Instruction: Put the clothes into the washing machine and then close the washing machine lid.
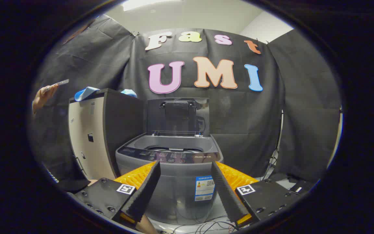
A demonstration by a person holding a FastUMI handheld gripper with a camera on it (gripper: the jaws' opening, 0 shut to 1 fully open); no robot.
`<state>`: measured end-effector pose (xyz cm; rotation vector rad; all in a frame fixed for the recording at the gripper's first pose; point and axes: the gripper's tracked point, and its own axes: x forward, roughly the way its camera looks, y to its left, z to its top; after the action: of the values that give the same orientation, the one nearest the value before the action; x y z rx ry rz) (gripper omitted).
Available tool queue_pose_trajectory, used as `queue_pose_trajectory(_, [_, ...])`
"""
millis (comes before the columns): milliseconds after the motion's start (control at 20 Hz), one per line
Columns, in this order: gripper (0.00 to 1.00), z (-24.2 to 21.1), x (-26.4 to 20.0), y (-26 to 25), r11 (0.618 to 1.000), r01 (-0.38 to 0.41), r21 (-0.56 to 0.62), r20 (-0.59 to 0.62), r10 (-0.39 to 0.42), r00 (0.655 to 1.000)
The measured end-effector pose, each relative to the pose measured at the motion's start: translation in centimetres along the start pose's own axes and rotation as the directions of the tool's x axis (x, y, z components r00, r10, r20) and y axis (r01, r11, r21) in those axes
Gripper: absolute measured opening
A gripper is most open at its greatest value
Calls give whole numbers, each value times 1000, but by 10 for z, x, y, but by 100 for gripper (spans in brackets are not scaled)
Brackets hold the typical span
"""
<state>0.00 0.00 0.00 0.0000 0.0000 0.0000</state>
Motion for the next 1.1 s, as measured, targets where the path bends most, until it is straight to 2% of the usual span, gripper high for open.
queue_pose_trajectory(900, [97, -1, 3, 1, 1000, -5, 18, 0, 5, 1000])
queue_pose_trajectory(1100, [97, 2, 3, -3, 1000, 22, 12, 7, -22, 1000])
